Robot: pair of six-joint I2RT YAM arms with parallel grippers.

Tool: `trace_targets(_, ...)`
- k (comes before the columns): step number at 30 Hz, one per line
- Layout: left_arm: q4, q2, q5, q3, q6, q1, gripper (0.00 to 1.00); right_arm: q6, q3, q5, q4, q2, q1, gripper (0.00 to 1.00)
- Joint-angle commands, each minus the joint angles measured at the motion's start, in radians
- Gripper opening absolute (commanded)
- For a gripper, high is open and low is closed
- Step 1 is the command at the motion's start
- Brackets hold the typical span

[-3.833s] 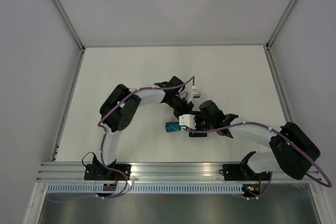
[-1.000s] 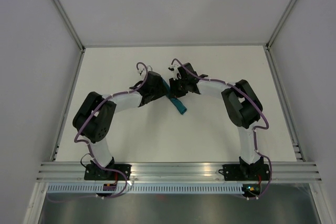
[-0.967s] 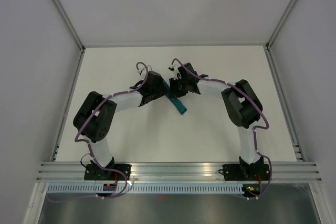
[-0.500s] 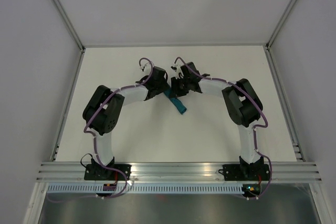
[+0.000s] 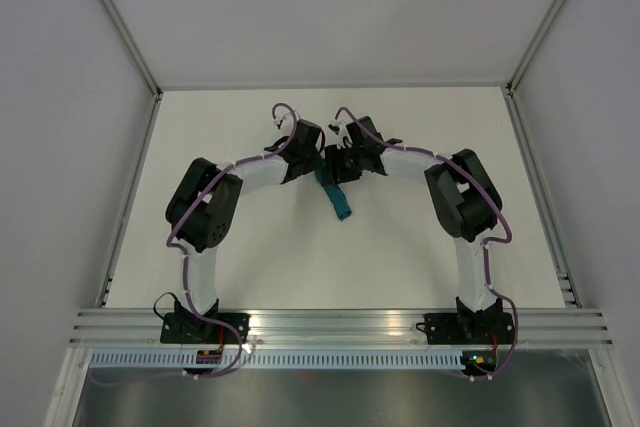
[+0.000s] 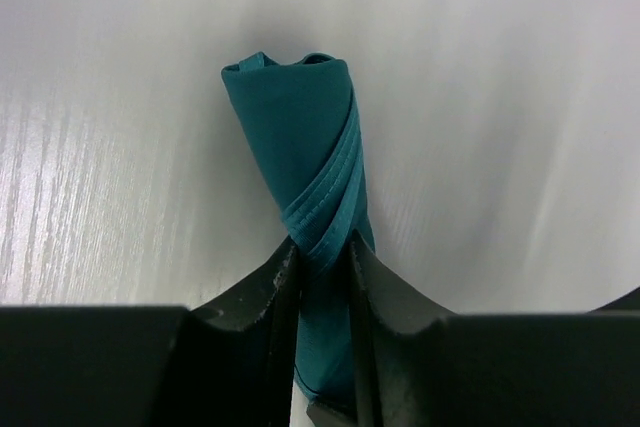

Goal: Fold the napkin, place the utensils inside, and roll it up
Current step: Roll the napkin with the utensil

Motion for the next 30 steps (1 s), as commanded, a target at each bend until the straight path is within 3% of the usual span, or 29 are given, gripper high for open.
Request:
trace_targets(1,-0.031,0.040,-0.007,0.046,0.080,0.002,0.25,-0.057,-0.031,0.062,-0.204,0.040,0.012,0.53)
trace_targets(2,-0.034,0.041,-0.004,0.051,0.088,0.000,0.25,-0.061,-0.030,0.067,-0.208,0.036,0.012,0.60)
trace_targets(8,-0.081,0.079,0.030,0.126,0.190,0.000,0.26,-0.083,-0.017,0.070,-0.240,0.002,0.004,0.69)
trace_targets(12,-0.149,0.121,0.036,0.207,0.240,0.002,0.26,-0.103,-0.025,0.064,-0.251,-0.020,-0.002,0.70)
trace_targets(18,-0.166,0.139,0.044,0.200,0.221,0.002,0.27,-0.139,-0.048,0.071,-0.244,-0.044,-0.002,0.73)
trace_targets(30,-0.100,0.126,0.067,0.131,0.112,0.002,0.49,-0.192,-0.066,0.067,-0.228,-0.058,0.001,0.70)
